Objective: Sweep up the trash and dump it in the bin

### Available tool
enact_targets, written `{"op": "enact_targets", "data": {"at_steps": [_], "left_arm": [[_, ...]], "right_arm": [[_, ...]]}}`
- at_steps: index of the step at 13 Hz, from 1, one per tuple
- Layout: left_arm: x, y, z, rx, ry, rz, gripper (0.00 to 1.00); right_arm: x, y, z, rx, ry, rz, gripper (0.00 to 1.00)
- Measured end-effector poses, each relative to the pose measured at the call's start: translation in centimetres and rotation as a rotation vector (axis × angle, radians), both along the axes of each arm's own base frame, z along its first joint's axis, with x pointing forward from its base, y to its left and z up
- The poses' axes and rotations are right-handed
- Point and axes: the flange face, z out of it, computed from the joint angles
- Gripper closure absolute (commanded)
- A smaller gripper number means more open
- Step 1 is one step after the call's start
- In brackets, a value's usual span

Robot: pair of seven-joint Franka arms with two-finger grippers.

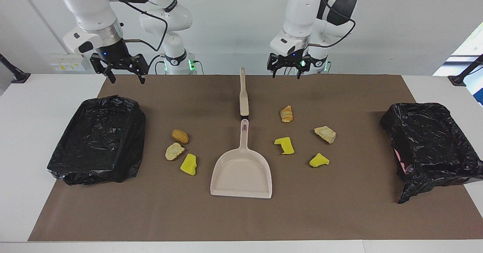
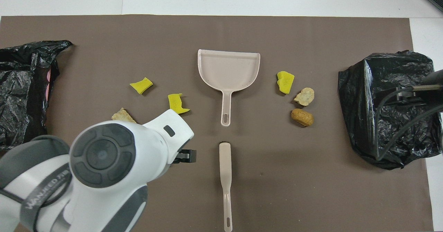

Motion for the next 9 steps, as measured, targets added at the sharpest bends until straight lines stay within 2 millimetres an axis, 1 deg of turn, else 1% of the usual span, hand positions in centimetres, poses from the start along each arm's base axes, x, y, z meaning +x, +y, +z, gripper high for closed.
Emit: {"op": "enact_targets", "data": {"at_steps": [2, 3, 5, 6, 7, 8, 9], "left_arm": [[-2.2, -2.1, -2.2, 0.003, 0.001, -0.019, 0.0], [-3.3, -3.0, -3.2, 0.005, 0.002, -0.023, 0.0], [-6.0, -5.2, -5.2, 0.005, 0.0, -0.035, 0.0], [-7.6, -6.6, -6.6, -0.002, -0.007, -0.032, 0.0], [-9.4, -7.9, -8.6, -0.011, -0.016, -0.028, 0.0], [-11.1, -8.8, -10.4, -0.014, -0.018, -0.029, 0.0], [-12.5, -9.6, -11.9, -0.01, -0.015, -0.03, 0.0]], "right_arm": [[1.9, 2.7, -3.5, 0.031, 0.003, -0.033, 0.0], [2.9, 4.3, -5.6, 0.051, 0.002, -0.046, 0.0], [4.8, 8.9, -10.5, 0.079, 0.007, -0.067, 0.0], [5.5, 11.2, -12.5, 0.098, 0.004, -0.086, 0.0], [6.0, 12.8, -14.1, 0.114, 0.007, -0.1, 0.0], [6.2, 13.9, -15.1, 0.142, 0.018, -0.112, 0.0], [6.3, 14.8, -15.5, 0.178, 0.031, -0.131, 0.0]]}}
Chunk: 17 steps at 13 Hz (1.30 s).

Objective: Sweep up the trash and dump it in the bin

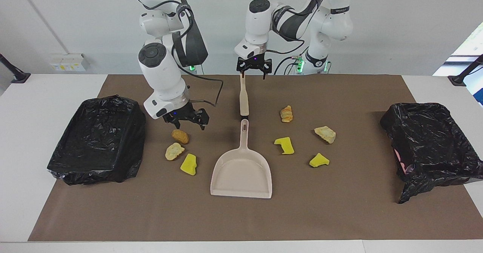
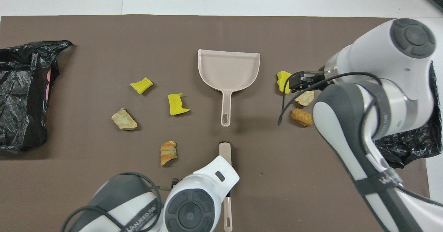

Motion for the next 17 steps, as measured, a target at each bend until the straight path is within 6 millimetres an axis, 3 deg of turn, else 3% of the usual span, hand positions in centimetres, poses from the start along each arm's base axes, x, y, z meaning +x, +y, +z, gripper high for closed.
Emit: {"op": "enact_targets", "data": {"at_steps": [2, 4, 7, 10, 13, 14, 16, 17], "left_arm": [[-1.8, -1.6, -2.2, -0.008, -0.003, 0.01, 0.0], [-2.3, -2.5, -3.7, -0.009, -0.002, 0.016, 0.0], [-2.3, -2.6, -4.6, 0.002, 0.006, 0.016, 0.0], [-2.3, -2.6, -6.1, 0.028, 0.022, 0.015, 0.13], [-2.3, -2.7, -6.4, 0.032, 0.025, 0.026, 0.41], [-2.3, -2.7, -6.4, 0.032, 0.025, 0.035, 0.69], [-2.3, -2.7, -6.4, 0.032, 0.025, 0.042, 0.93], [-2.3, -2.7, -6.4, 0.032, 0.025, 0.043, 1.0]], "right_arm": [[0.6, 1.5, -0.6, 0.064, 0.033, -0.092, 0.0], [1.3, 3.4, -1.9, 0.1, 0.07, -0.153, 0.0], [0.7, 9.0, -4.3, 0.102, 0.12, -0.149, 0.0], [-0.6, 14.4, -6.4, 0.087, 0.144, -0.098, 0.0], [-0.4, 15.5, -7.4, 0.086, 0.124, -0.09, 0.0], [-0.3, 15.4, -7.7, 0.075, 0.119, -0.085, 0.0], [-0.2, 15.3, -8.4, 0.042, 0.112, -0.072, 0.0], [-0.2, 15.3, -8.8, 0.035, 0.115, -0.07, 0.0]]}}
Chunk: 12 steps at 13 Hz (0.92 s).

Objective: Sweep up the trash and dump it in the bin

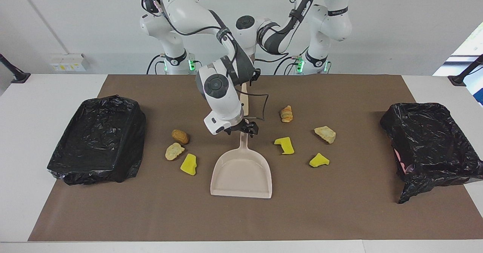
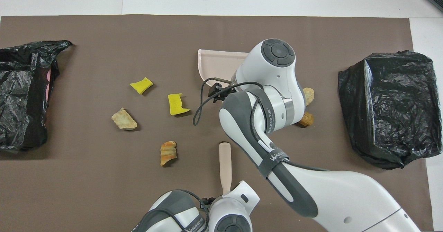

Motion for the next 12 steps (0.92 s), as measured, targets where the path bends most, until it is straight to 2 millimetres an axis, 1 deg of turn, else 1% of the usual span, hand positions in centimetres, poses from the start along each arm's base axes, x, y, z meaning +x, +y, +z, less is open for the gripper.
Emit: {"op": "enact_targets", "data": {"at_steps": [2, 3, 5, 6, 7, 8, 9, 10, 12], "left_arm": [[0.2, 0.1, 0.2, 0.002, 0.001, 0.007, 1.0], [0.6, 0.3, 0.8, 0.012, 0.007, 0.015, 1.0], [2.0, 1.3, 2.6, 0.057, 0.034, 0.042, 1.0], [2.8, 2.2, 3.4, 0.079, 0.047, 0.06, 1.0], [3.9, 3.3, 4.0, 0.095, 0.056, 0.086, 1.0], [5.3, 4.9, 4.6, 0.108, 0.067, 0.125, 1.0], [6.7, 6.5, 5.1, 0.117, 0.073, 0.152, 1.0], [7.9, 8.0, 5.5, 0.13, 0.073, 0.168, 1.0], [10.4, 11.1, 6.1, 0.15, 0.074, 0.176, 1.0]], "right_arm": [[-0.1, 0.3, -0.4, -0.002, 0.0, 0.006, 0.0], [-0.1, 0.6, -0.5, -0.001, -0.005, 0.01, 0.0], [-0.4, 1.3, -0.6, -0.001, -0.01, 0.02, 0.0], [-0.6, 1.5, -0.8, -0.003, -0.008, 0.024, 0.09], [-0.6, 1.5, -1.0, -0.004, -0.006, 0.029, 0.24], [-0.6, 1.5, -1.1, -0.005, -0.006, 0.035, 0.53], [-0.6, 1.5, -1.3, -0.006, -0.005, 0.038, 0.88], [-0.6, 1.5, -1.4, -0.007, -0.003, 0.04, 1.0], [-0.8, 1.6, -1.7, -0.009, 0.002, 0.041, 1.0]]}}
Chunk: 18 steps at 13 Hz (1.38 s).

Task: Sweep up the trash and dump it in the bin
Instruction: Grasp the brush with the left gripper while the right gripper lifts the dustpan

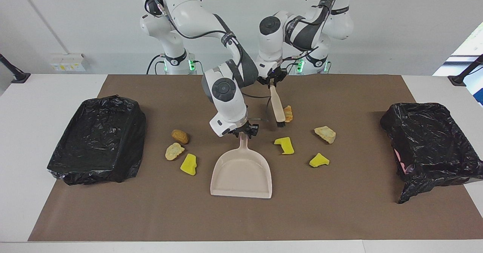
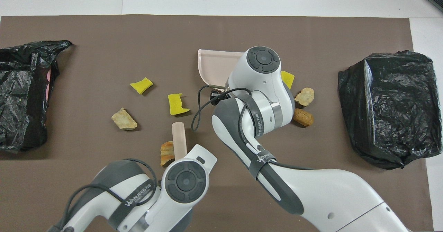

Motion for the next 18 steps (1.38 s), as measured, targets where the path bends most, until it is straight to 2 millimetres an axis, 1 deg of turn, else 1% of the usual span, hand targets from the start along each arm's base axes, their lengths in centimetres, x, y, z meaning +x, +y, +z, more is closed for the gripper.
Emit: {"op": "enact_targets", "data": {"at_steps": [2, 3, 5, 7, 8, 9, 10, 12, 13, 14, 15, 16, 18], "left_arm": [[2.8, 3.6, 0.9, -0.015, 0.0, 0.007, 1.0], [4.4, 5.9, 1.6, -0.028, -0.005, 0.01, 1.0], [6.8, 10.0, 2.4, -0.024, -0.024, 0.005, 1.0], [8.9, 13.6, 2.6, -0.002, -0.038, -0.014, 1.0], [10.1, 15.6, 2.8, 0.004, -0.05, -0.016, 1.0], [11.2, 17.6, 2.9, 0.003, -0.061, -0.004, 1.0], [12.2, 19.4, 2.8, 0.001, -0.068, 0.018, 1.0], [13.1, 22.5, 2.2, 0.004, -0.056, 0.068, 1.0], [13.3, 23.5, 1.8, 0.007, -0.047, 0.087, 1.0], [13.3, 24.2, 1.3, 0.01, -0.036, 0.101, 1.0], [13.1, 24.7, 0.7, 0.013, -0.024, 0.11, 1.0], [13.0, 24.9, 0.2, 0.015, -0.015, 0.112, 1.0], [13.3, 24.7, -1.0, 0.008, -0.03, 0.107, 1.0]], "right_arm": [[-0.1, 0.0, -0.1, 0.0, 0.001, 0.005, 1.0], [0.0, -0.1, -0.1, 0.003, -0.004, 0.03, 1.0], [0.1, -0.3, 0.0, 0.025, -0.033, 0.182, 1.0], [0.2, -0.7, 0.6, 0.043, -0.058, 0.334, 1.0], [0.2, -1.5, 1.5, 0.041, -0.056, 0.418, 1.0], [0.0, -2.6, 3.0, 0.036, -0.05, 0.51, 1.0], [-0.3, -4.0, 5.0, 0.032, -0.041, 0.598, 1.0], [-1.3, -7.3, 9.4, 0.039, -0.027, 0.771, 1.0], [-1.9, -8.6, 10.8, 0.038, -0.023, 0.87, 1.0], [-2.6, -9.6, 11.2, 0.026, -0.019, 0.976, 1.0], [-3.2, -10.2, 10.8, 0.011, -0.017, 1.06, 1.0], [-3.6, -10.6, 9.9, 0.005, -0.028, 1.123, 1.0], [-4.2, -11.2, 6.8, 0.01, -0.036, 1.222, 1.0]]}}
